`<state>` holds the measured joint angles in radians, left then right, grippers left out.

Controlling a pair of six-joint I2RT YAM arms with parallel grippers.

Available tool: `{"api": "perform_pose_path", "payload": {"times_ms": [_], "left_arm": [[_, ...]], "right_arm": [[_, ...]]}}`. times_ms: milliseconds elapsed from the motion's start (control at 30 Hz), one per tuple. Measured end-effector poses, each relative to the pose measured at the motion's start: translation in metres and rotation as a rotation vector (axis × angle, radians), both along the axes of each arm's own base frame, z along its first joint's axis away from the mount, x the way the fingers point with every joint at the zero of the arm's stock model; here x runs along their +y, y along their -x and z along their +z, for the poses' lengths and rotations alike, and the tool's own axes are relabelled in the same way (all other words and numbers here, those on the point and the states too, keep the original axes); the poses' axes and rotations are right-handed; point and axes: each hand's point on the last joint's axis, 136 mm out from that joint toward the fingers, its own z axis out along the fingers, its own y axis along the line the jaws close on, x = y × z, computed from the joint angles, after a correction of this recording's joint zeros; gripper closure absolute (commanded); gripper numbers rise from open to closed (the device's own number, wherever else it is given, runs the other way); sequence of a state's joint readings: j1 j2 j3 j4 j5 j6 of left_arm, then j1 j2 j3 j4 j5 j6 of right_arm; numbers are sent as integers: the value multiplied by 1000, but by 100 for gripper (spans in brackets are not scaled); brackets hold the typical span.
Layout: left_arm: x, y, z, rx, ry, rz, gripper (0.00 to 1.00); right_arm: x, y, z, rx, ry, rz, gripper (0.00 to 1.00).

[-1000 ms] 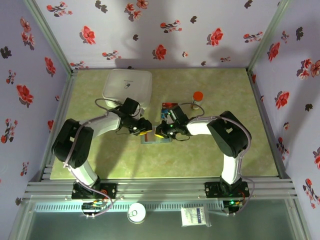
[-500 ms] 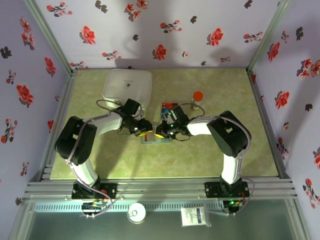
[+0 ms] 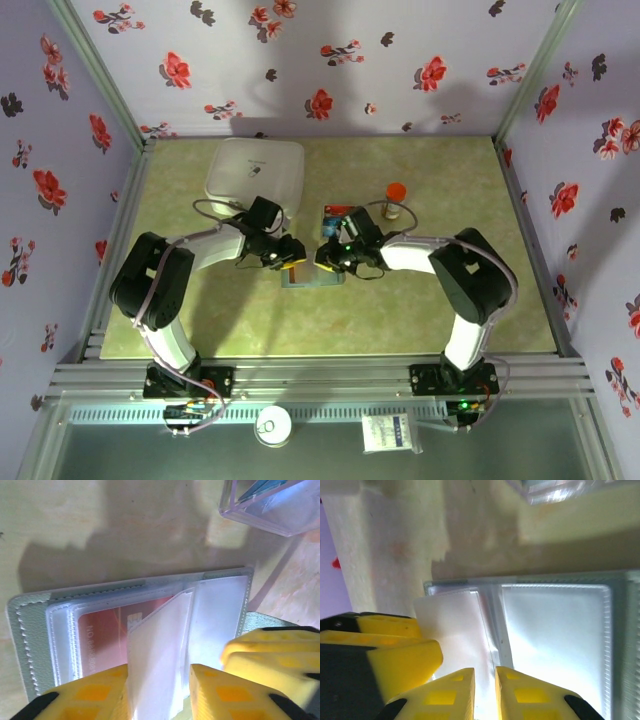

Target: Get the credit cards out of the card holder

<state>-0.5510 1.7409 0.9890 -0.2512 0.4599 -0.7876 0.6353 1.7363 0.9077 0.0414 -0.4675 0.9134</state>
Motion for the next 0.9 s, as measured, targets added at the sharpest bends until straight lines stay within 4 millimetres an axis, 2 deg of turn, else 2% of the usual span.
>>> {"api": "perform_pose_path", "payload": {"times_ms": [200,300,467,600,900], "left_arm": [[-20,0,15,-25,31,-33,52],[-32,-2,19,-33,45,-53,50],[-54,-1,4,-7,43,-88,48],[-59,4,-9,20,30,-106,45],[-64,-3,1,-2,46,-108,45]], "right_arm": [[-30,-14,25,-77,58,-75,79],[-45,-17,30,-96,86,-105,78],[-63,-14,30,-96,128,-137,77],[-69,-10,30,-92,146,-141,76],[-73,-7,35,-95,155,-147,77]]}}
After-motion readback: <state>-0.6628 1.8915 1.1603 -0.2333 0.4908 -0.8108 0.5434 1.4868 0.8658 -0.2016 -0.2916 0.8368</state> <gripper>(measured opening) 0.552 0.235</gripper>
